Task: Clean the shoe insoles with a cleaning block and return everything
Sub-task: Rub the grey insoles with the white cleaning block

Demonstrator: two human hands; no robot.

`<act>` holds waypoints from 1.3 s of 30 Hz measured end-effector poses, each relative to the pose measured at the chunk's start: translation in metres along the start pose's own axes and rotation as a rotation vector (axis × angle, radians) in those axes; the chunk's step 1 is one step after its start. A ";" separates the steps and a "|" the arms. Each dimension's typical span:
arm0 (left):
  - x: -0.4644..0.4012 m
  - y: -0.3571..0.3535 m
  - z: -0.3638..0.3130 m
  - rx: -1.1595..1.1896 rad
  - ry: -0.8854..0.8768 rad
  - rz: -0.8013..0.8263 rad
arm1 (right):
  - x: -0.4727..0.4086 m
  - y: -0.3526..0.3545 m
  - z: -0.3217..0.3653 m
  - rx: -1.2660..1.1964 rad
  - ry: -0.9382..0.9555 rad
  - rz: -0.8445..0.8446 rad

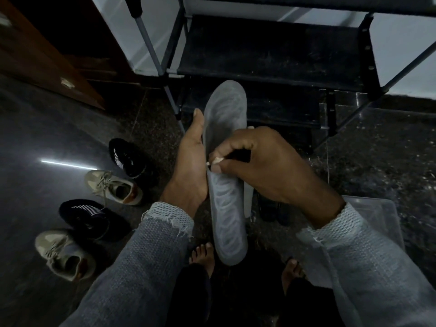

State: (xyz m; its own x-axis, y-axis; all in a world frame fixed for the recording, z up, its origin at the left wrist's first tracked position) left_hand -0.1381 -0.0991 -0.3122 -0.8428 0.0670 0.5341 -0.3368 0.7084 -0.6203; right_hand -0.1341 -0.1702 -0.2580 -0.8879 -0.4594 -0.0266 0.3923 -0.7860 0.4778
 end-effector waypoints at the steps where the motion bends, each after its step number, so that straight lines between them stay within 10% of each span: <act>1: 0.000 0.000 0.000 0.002 -0.005 -0.003 | 0.000 0.001 0.000 0.001 0.003 -0.017; 7: 0.001 -0.007 0.010 0.010 0.061 0.035 | 0.000 0.018 -0.007 0.069 -0.023 -0.385; 14: -0.001 0.001 0.000 -0.007 0.025 -0.005 | 0.002 -0.002 -0.003 -0.039 -0.024 0.027; 20: -0.003 -0.003 0.012 -0.009 0.057 0.034 | 0.001 0.020 -0.009 0.089 -0.023 -0.411; 31: -0.007 -0.003 0.010 -0.065 0.035 0.054 | 0.004 0.069 -0.038 -0.274 -0.130 -0.590; 39: -0.006 -0.005 0.012 -0.103 0.026 0.072 | 0.002 0.048 -0.028 0.212 -0.016 -0.484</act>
State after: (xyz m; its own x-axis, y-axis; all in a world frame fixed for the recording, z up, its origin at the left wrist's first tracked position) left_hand -0.1360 -0.1109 -0.3195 -0.8519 0.1375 0.5054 -0.2293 0.7695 -0.5960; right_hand -0.1100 -0.2208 -0.2598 -0.9596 -0.0564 -0.2756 -0.1197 -0.8046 0.5816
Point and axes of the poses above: each hand's wrist, its own x-axis away from the middle knuckle, its own y-axis out of the back of the hand, z = x × y, the point moved 8 cm from there along -x, towards the middle knuckle, and after that the axes turned 5 degrees about -z, right-handed, at the moved point
